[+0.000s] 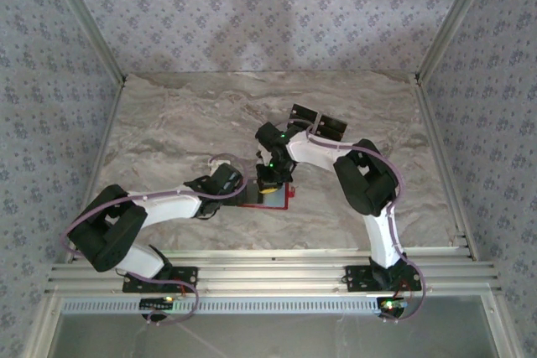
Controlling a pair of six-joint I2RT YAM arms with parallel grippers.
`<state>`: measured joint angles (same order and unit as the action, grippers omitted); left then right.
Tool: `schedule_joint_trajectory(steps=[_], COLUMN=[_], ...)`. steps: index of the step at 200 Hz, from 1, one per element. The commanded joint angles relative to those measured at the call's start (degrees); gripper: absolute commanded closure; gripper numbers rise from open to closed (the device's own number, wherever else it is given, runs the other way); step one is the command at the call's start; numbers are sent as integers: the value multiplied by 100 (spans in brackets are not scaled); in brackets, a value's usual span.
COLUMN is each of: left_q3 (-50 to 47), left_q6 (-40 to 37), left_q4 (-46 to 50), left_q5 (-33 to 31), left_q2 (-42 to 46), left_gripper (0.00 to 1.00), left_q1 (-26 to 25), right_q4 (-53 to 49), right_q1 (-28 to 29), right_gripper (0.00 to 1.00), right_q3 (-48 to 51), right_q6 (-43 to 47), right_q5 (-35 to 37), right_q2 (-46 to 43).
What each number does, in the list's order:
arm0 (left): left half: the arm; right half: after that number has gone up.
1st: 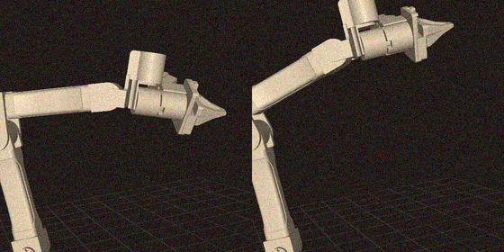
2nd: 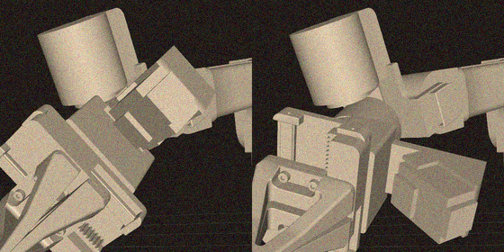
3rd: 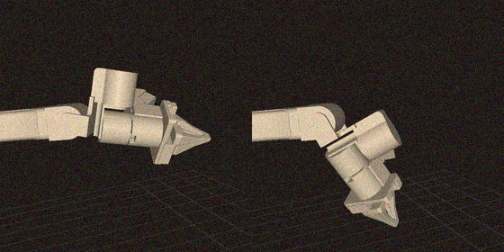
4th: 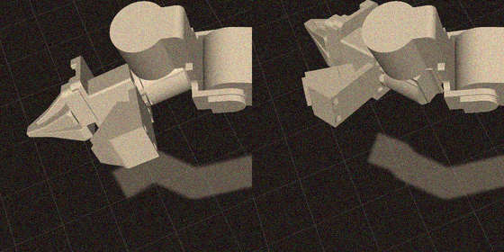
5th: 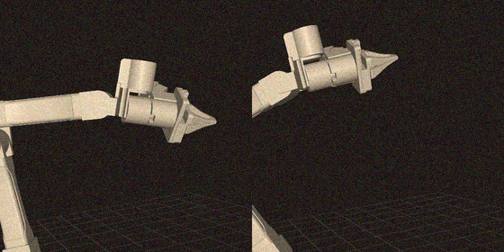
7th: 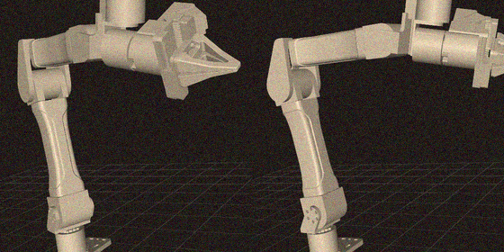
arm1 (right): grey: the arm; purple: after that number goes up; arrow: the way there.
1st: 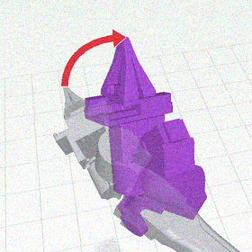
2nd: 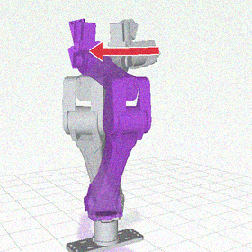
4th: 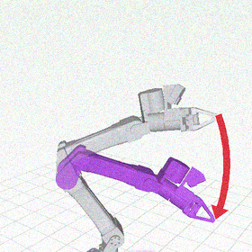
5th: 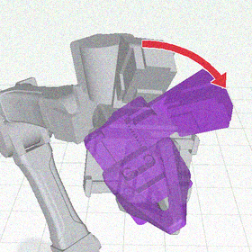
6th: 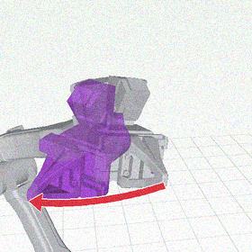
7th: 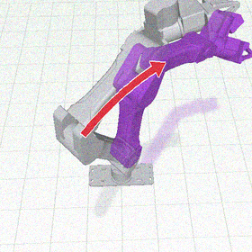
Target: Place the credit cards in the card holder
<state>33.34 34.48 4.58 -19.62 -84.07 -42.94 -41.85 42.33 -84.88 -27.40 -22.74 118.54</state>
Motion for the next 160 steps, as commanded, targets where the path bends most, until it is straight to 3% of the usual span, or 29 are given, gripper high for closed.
schedule_joint_trajectory(steps=[1, 66, 99, 160], left_q3=[-170, -161, -181, -252], left_q6=[147, 229, 222, 286], left_q4=[78, 102, 153, 167], left_q5=[265, 248, 202, 212], left_q2=[-274, -250, -157, -123], left_gripper=[0, 0, 0, 0], left_q1=[-70, -138, -147, -167], right_q4=[-145, -205, 51, 161], right_q1=[89, 153, 85, -97], right_gripper=[87, 86, 74, 77], right_q3=[-277, -477, 33, 688], right_q6=[7, 24, -136, 40], right_q5=[-97, -213, -160, 68], right_q2=[224, 278, -269, -314])
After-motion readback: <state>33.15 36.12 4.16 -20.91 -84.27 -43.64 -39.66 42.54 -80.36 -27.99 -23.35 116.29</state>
